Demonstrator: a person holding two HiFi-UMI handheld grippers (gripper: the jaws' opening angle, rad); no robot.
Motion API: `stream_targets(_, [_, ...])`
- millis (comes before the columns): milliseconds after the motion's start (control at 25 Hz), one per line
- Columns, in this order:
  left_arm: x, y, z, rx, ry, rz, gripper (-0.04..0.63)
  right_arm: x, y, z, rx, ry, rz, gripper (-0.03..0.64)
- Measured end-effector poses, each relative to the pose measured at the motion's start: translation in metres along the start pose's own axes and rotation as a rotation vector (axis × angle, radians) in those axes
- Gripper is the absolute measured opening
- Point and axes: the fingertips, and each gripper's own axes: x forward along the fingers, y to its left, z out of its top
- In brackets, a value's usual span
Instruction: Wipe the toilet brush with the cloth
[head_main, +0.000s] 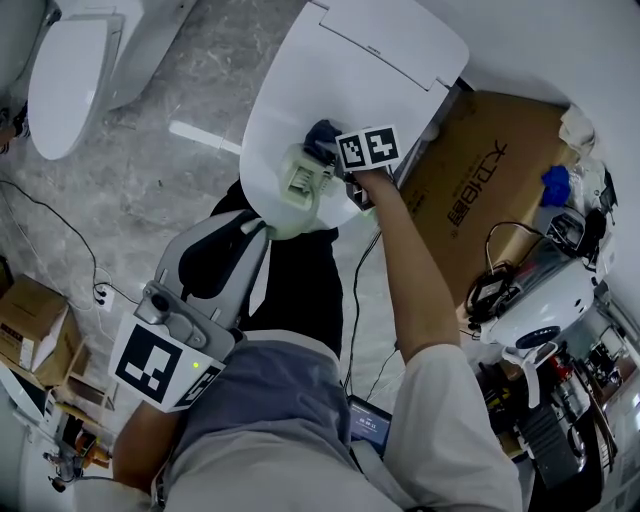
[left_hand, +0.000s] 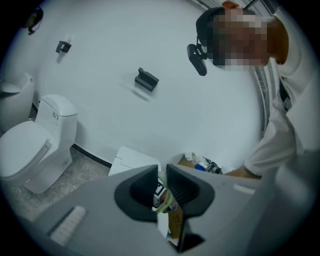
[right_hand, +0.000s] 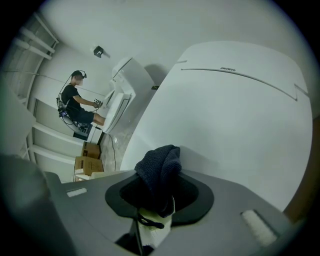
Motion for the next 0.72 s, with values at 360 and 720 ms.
stream_targets(360, [0.000, 0.000, -0.001, 0.011, 0.008, 0.008, 0.000, -0.010, -0.011, -0.013, 0.025, -0.008, -0.030, 0.114])
stream_targets(720, [0.001, -0.001, 0.000, 0.019, 0.007, 0.011, 0.000, -0.017, -0.021, -0.022, 0.044, -0.032, -0.060, 0.114])
